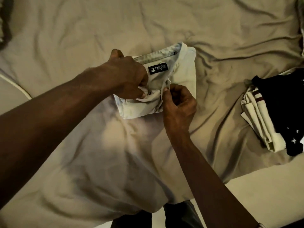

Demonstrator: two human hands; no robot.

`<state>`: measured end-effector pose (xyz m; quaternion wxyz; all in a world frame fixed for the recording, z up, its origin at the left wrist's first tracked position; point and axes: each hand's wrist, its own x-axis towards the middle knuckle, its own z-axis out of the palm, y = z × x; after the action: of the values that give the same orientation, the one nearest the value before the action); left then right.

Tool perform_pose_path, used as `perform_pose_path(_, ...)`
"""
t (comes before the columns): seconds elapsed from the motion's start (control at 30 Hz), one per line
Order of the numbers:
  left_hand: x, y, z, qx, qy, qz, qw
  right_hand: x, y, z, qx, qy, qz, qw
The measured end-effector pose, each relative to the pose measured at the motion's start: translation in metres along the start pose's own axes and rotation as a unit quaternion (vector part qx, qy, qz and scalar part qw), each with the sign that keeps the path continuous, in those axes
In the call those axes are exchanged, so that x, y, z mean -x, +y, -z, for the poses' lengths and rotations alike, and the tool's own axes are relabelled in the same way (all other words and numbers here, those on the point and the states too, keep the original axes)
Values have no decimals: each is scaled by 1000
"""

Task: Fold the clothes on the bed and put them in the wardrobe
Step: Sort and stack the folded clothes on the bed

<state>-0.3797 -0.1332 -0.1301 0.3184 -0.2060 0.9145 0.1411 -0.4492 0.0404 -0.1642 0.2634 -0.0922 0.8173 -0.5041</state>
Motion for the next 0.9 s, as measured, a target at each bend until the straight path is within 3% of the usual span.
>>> perform_pose_path(0.07, 2, -5, -1, 154, 22, 31, 987, -1, 1, 2, 0, -7, -6, 1000)
perform_pose_path(0.17, 10, -8, -1, 447, 63, 53, 891, -4, 2, 3, -9, -17, -11, 1000)
perform_pose_path(0.23, 15, -10, 0, 518, 70, 74, 849, -3, 0, 1, -10, -24, -2, 1000)
perform_pose_path(0.5, 0, 2, 3, 513, 56, 145, 844, -9, -7, -5, 20, -16, 29, 999)
perform_pose_path(0.7, -7, 2, 2, 498, 41, 145, 854, -9, -1, -8, -17, -16, 35, 999)
perform_pose_path(0.9, -16, 3, 5, 525, 28, 181, 831, -7, 0, -8, -37, -29, 31, 998)
